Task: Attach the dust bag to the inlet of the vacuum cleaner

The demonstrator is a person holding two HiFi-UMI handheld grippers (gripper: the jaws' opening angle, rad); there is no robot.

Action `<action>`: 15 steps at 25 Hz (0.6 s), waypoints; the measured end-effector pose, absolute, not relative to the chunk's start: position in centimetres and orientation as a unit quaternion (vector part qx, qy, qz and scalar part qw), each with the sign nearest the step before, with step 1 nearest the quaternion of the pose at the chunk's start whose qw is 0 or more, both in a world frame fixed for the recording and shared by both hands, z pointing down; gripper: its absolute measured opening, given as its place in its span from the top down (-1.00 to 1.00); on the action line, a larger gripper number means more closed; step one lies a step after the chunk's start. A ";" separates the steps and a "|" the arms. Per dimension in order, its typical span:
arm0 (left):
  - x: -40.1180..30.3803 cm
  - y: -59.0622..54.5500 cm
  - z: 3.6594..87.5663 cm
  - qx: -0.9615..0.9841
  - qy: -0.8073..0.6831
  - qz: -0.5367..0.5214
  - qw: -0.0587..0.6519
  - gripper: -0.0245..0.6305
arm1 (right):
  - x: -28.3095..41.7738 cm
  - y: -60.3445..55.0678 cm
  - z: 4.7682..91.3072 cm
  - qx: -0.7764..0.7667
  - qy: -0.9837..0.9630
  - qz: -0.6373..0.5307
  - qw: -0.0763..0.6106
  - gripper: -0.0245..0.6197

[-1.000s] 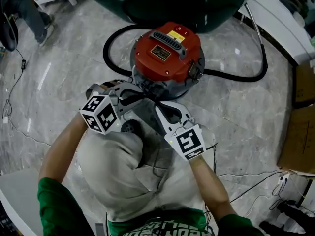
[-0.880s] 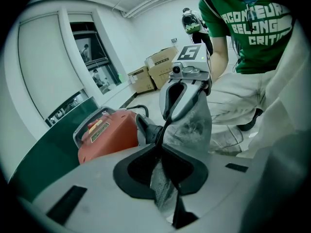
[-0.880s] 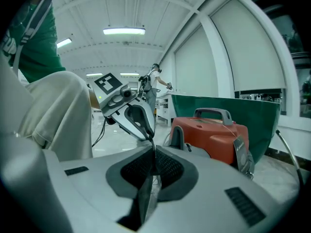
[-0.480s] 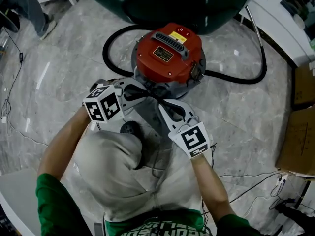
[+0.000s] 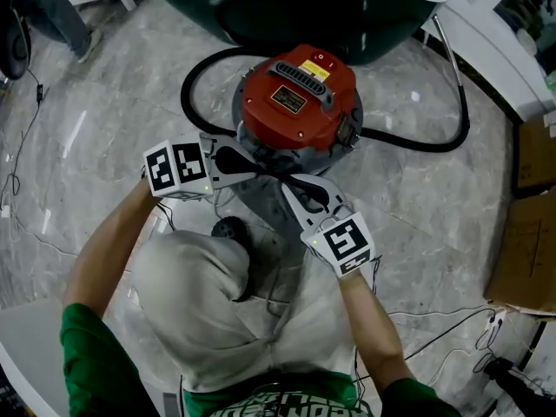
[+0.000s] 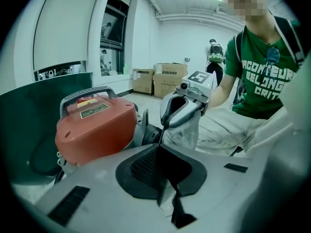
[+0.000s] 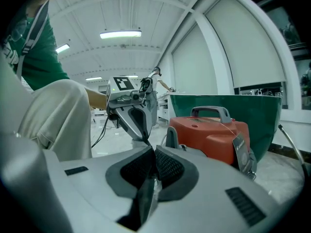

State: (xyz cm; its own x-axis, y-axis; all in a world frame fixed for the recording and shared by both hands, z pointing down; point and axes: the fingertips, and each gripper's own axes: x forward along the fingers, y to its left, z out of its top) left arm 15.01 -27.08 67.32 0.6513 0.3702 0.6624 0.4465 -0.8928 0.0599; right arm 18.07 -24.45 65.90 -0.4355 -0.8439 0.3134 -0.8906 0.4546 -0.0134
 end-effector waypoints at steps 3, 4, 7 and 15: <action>15.2 -27.2 67.2 -0.912 -0.215 -0.345 0.053 0.88 | 18.3 -24.5 65.9 0.511 -0.845 0.090 0.129 0.84; 15.4 -27.2 67.1 -0.913 -0.214 -0.343 0.057 0.88 | 18.4 -24.5 66.0 0.514 -0.844 0.092 0.127 0.84; 16.3 -27.0 67.1 -0.910 -0.220 -0.341 0.083 0.88 | 19.2 -24.1 66.2 0.531 -0.834 0.101 0.111 0.84; 16.3 -27.6 67.6 -0.922 -0.202 -0.319 0.084 0.88 | 19.5 -25.2 66.4 0.532 -0.834 0.097 0.112 0.83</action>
